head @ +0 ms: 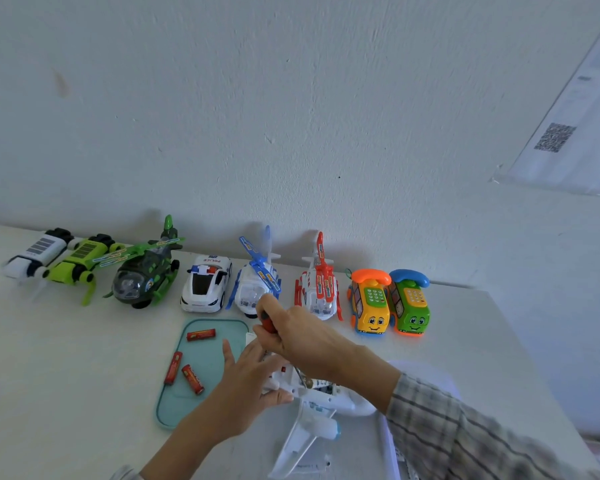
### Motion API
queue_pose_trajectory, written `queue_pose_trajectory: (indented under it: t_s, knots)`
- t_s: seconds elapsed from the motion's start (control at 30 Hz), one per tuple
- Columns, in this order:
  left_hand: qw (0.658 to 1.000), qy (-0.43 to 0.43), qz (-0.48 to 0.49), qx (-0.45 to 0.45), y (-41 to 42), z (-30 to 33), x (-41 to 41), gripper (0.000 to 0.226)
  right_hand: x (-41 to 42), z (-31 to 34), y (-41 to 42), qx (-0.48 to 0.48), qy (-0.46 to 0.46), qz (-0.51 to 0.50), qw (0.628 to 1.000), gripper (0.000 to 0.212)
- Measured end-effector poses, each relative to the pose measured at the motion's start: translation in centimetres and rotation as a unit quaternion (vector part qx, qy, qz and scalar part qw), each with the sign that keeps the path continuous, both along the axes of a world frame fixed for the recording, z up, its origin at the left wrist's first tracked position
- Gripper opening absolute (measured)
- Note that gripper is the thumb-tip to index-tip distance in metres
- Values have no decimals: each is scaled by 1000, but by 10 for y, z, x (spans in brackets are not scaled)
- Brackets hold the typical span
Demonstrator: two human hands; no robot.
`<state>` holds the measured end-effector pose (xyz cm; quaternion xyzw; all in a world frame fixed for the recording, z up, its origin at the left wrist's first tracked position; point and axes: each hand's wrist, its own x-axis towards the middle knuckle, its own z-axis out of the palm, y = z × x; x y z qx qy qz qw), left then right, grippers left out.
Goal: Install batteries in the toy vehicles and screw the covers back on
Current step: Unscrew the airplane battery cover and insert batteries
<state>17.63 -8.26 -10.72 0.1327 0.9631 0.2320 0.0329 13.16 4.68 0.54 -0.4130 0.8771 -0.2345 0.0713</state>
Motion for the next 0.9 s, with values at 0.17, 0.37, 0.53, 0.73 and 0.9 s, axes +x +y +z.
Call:
queue_pose_trajectory:
  t_s: [0.17,0.37,0.53,0.73,0.9]
  knots:
    - [1000,-24,-1,-4,1,2,0,60,-10,15,24,-149,-5,-139,979,30]
    - [999,-44,-10,19,-2,-10,-4,65,-5,-5,52,180,17,-81,980,15]
    - [998,-44,-9,32,-3,-8,-4,76,4,-39,55,304,49,-70,949,20]
    - [998,-48,-18,24,-4,-4,-3,89,1,-42,52,303,65,-54,949,24]
    - [998,-45,-22,31,-5,-7,-4,65,-2,-30,62,236,51,-82,967,18]
